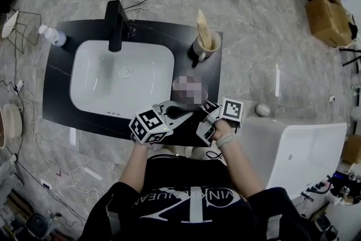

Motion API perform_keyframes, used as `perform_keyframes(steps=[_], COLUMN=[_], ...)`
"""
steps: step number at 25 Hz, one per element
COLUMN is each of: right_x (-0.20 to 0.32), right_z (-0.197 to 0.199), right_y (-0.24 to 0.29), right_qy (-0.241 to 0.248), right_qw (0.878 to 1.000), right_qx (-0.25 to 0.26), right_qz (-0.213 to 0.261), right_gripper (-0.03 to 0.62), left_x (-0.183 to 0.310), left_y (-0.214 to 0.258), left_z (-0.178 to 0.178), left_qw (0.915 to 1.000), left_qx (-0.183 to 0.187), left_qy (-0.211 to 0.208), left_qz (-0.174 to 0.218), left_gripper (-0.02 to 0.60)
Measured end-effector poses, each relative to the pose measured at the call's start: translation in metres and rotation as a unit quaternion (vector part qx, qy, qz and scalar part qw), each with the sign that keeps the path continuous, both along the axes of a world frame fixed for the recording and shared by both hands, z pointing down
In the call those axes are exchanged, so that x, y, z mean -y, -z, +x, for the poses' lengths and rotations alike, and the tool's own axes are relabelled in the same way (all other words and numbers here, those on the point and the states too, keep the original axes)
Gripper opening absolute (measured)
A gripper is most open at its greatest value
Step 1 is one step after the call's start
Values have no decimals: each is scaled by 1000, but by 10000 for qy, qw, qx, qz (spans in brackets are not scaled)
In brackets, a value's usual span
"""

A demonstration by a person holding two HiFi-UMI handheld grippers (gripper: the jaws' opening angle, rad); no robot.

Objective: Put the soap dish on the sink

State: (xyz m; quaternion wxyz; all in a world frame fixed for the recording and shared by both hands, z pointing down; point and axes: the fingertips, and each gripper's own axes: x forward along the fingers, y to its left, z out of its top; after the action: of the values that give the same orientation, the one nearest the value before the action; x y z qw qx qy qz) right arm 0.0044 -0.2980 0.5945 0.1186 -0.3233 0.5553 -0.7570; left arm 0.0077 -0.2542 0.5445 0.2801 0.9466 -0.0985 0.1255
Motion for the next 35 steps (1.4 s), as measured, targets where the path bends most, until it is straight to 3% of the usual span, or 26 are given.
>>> perform_keyframes(steps=[5,18,35], right_x=[-1,-12,-40], right_z=[-2,0,0], right_y=[1,2,0], right_qy=[1,3,-111], right_qw=[10000,9999,9989], right_qx=[15,-16,230], right_qz=[-40,-131,-386], right_gripper=[284,285,287], left_x=[-16,-14,-13], left_y=[-21,-30,-27], left_z=[19,18,18], left_qw=[9971,9936,9952], left_qx=[597,978,884], left_qy=[-410,-461,-380], left_qz=[225,320,188], left_gripper=[15,15,15])
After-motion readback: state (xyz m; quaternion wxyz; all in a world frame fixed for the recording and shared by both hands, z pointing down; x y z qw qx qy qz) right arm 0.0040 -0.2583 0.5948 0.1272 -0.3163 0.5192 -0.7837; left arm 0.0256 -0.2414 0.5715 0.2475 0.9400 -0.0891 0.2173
